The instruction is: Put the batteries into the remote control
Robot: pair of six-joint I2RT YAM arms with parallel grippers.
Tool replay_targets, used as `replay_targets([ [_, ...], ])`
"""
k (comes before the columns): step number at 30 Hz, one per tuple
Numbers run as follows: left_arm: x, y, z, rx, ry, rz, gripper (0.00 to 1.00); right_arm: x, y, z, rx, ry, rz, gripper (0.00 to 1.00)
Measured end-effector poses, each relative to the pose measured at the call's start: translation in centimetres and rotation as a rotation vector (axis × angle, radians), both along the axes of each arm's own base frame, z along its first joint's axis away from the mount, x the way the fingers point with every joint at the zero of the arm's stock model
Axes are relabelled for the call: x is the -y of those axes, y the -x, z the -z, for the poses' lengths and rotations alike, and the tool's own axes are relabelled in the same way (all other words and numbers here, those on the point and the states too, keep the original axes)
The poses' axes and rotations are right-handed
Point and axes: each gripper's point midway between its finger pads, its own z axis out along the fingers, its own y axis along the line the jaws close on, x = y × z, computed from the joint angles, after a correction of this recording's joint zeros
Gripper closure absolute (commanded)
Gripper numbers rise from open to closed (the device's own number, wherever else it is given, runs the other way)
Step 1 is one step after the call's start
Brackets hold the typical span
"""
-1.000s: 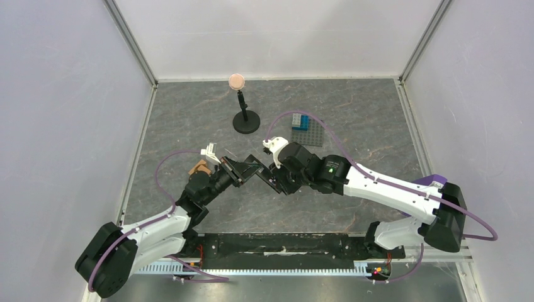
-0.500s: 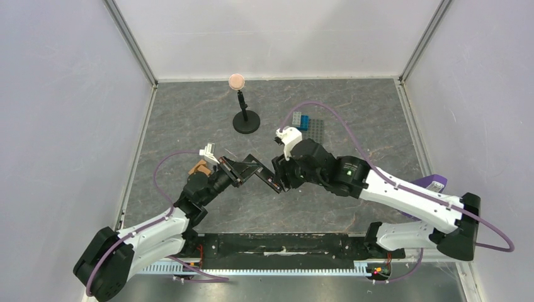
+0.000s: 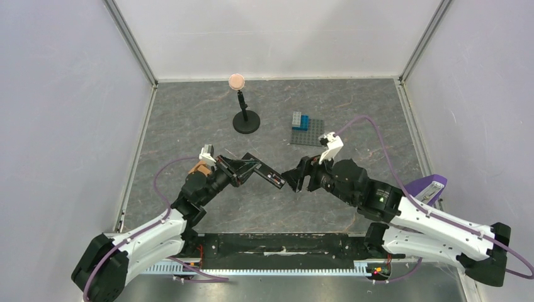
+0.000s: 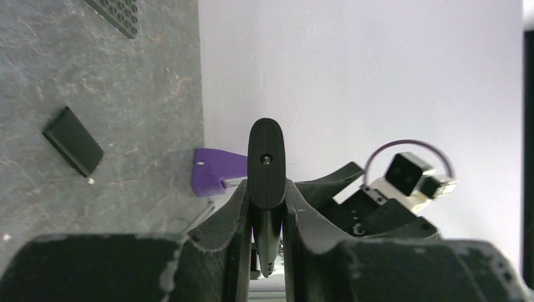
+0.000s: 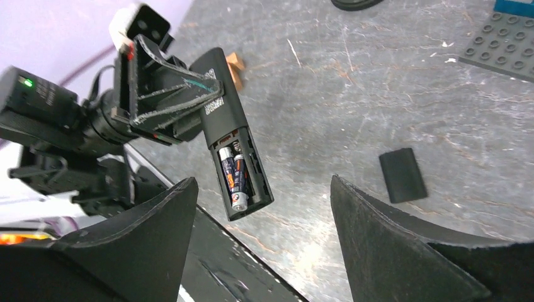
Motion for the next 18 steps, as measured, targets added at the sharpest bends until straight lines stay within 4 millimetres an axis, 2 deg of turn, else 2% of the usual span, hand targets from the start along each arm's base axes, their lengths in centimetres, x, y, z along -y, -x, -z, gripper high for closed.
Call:
replay_targets([
  [11,-0.5,0.0,-2.0,-0.098,0.157,-0.016,0.98,-1.0,-0.1,-2.7,0.009,-0.284,0.033,0.28],
  [18,-0.6,-0.1,-2.4,-0.138,0.206,-0.018,0.98,-1.4,0.0,-3.8,0.012,-0.346,0.017,0.43],
])
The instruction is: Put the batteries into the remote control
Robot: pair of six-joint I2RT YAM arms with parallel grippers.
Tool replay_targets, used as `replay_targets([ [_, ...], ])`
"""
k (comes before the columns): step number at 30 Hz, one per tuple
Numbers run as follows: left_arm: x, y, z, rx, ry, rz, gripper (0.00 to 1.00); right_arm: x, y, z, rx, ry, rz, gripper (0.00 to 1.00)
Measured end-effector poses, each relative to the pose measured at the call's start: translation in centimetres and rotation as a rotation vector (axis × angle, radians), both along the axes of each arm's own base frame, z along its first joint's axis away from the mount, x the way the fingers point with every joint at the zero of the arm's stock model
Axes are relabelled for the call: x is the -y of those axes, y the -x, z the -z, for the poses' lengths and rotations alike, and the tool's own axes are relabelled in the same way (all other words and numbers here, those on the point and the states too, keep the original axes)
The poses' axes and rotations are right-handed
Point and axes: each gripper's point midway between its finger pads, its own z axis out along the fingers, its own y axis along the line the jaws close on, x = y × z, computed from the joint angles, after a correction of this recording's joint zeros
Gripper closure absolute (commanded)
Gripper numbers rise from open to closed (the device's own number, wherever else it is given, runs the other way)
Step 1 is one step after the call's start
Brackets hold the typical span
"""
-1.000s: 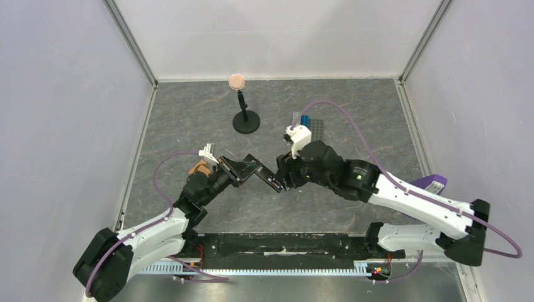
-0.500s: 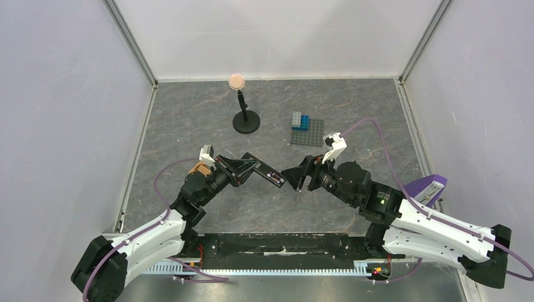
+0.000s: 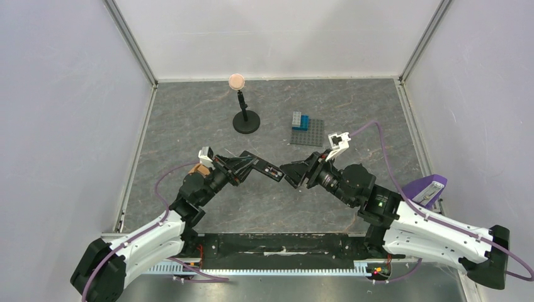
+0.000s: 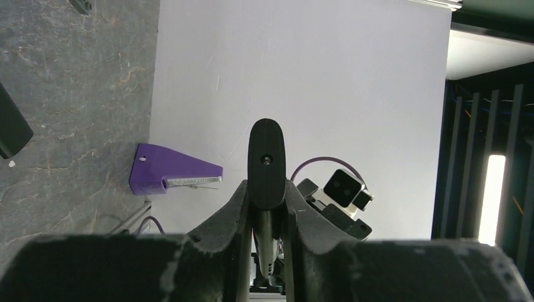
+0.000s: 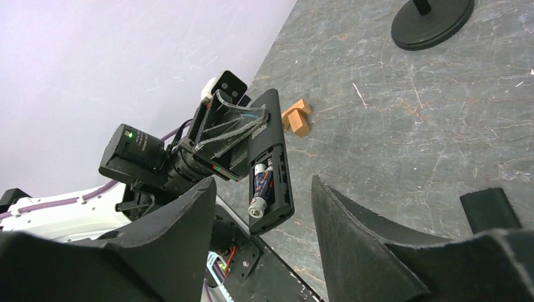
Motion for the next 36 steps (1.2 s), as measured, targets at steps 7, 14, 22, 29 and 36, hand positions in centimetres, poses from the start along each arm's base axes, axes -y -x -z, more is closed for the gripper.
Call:
replay_targets([
  [7,-0.1,-0.1,-0.2,-0.018,0.027,-0.003,0.98,-0.3,0.1,0.5,-0.011,-0.005,-0.011,0.49],
  [14,-0.2,-0.3,-0.3,-0.028,0.039,-0.015,0.98,-0.5,0.3,1.2,-0.019,0.005,-0.029,0.48],
  [22,-0.2,-0.3,-0.3,-0.03,0.038,-0.016,0.98,-0.9,0.4,1.9,-0.029,0.022,-0.04,0.48],
  [29,-0.3,-0.2,-0.7,-0.023,0.043,-0.017,0.98,-1.3,0.1,2.7,-0.041,0.042,-0.04,0.49],
  [36,-0.4,-0.2,-0.5,-0.035,0.034,-0.019,0.98,-1.6,0.1,3.0,-0.047,0.047,-0.047,0.26],
])
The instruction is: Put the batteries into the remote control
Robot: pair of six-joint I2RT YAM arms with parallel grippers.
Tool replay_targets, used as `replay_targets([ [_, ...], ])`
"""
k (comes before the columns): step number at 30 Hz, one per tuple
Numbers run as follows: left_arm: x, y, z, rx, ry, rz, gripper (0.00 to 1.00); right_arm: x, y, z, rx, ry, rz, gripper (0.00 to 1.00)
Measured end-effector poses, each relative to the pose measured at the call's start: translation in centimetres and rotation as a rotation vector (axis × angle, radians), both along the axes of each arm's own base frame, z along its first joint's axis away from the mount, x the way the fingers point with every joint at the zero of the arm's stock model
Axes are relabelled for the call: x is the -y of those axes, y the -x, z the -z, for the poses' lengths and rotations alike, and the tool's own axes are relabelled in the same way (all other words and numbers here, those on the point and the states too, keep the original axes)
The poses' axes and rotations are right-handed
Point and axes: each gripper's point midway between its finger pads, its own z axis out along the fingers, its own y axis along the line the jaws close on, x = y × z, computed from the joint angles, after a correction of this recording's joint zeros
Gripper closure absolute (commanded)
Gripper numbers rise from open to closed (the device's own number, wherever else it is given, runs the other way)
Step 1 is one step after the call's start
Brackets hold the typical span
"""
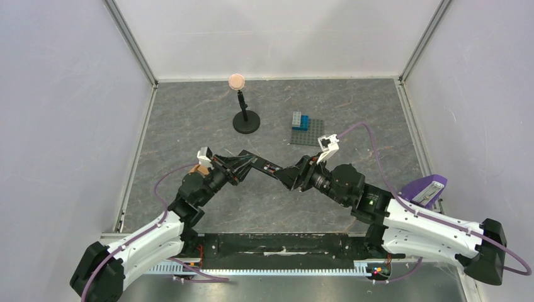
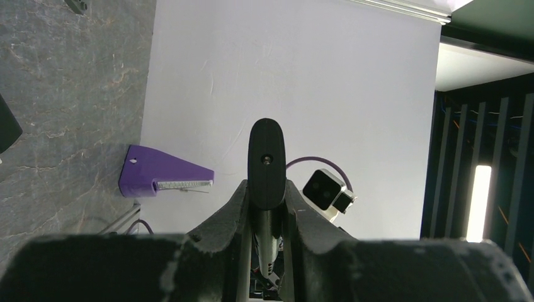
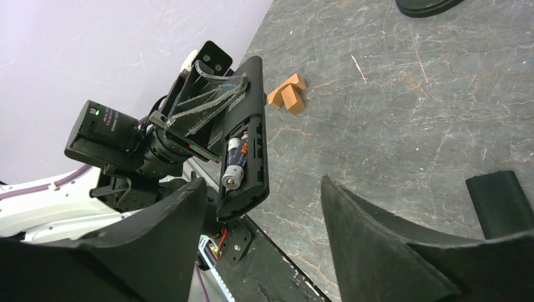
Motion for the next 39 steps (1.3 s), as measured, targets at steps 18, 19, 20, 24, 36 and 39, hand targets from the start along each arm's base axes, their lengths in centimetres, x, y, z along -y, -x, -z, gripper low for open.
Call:
replay_targets([
  [18,-0.1,0.2,-0.2,0.005,0.003,-0.001,0.98,1.0,0.3,-0.9,-0.155,-0.218,-0.036,0.36],
  [19,-0.1,0.2,-0.3,0.007,0.005,-0.001,0.98,1.0,0.3,-0.6,-0.168,-0.232,-0.04,0.37],
  [20,-0.2,0.2,-0.4,0.008,0.006,-0.001,0.98,0.9,0.4,-0.4,-0.182,-0.244,-0.046,0.37],
  [24,-0.2,0.2,-0.3,0.007,0.005,-0.001,0.98,0.3,0.6,-1.0,-0.209,-0.3,-0.074,0.38],
  [36,-0.2,0.2,-0.3,0.006,0.005,-0.001,0.98,-0.6,0.6,-1.9,-0.263,-0.389,-0.108,0.57],
  [39,-0.2,0.2,-0.3,0.006,0.004,0.0,0.98,-0.8,0.5,-1.4,-0.294,-0.393,-0.106,0.62],
])
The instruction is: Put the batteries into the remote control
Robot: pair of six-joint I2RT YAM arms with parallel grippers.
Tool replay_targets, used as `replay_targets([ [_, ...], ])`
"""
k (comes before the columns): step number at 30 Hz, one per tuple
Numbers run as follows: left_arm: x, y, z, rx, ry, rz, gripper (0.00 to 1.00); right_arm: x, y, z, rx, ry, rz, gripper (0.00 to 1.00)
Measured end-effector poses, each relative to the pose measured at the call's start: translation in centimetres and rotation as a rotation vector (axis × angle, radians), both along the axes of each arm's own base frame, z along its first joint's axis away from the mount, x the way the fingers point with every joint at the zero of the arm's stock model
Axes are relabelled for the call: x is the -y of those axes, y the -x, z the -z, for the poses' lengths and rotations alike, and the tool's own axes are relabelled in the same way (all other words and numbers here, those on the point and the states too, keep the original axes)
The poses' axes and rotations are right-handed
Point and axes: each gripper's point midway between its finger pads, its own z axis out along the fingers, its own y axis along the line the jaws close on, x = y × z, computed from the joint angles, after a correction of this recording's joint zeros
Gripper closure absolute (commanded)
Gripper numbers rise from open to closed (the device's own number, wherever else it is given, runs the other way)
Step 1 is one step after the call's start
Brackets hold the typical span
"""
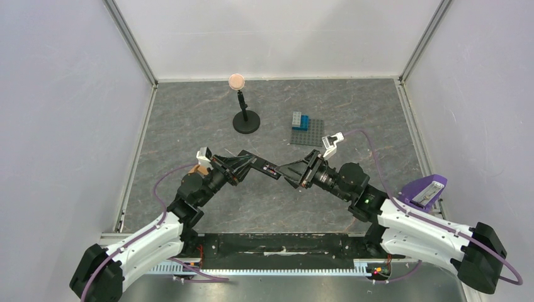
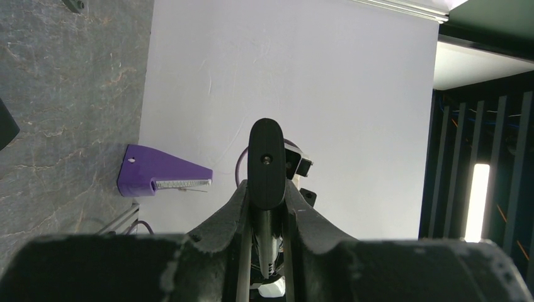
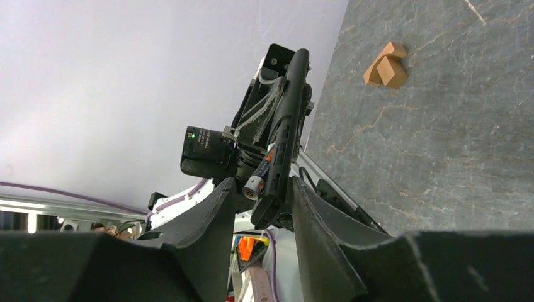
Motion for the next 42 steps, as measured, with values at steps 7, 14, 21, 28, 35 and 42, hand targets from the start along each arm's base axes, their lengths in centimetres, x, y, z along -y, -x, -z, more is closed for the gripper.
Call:
replay_targets([
  [7,0.0,0.0,0.0,0.0,0.0,-0.002,0.98,-0.3,0.0,0.7,-0.053,-0.017,-0.011,0.78],
  [14,-0.1,-0.1,0.1,-0.001,-0.002,-0.009,0.98,-0.5,-0.1,1.1,-0.092,-0.028,-0.022,0.77],
  [21,0.0,0.1,0.3,0.02,-0.027,0.003,0.98,-0.5,0.0,1.4,-0.104,-0.024,-0.03,0.31],
  [28,0.1,0.2,0.6,0.071,-0.084,0.003,0.98,0.2,0.0,1.9,-0.057,0.028,-0.017,0.24],
  [35,1.2,0.9,0.9,0.15,-0.177,0.067,0.98,0.3,0.1,3.5,-0.001,0.123,-0.053,0.26],
  [42,2.5,1.7,-0.4,0.246,-0.249,0.163,0.98,0.4,0.4,3.6,0.094,0.181,-0.113,0.41],
])
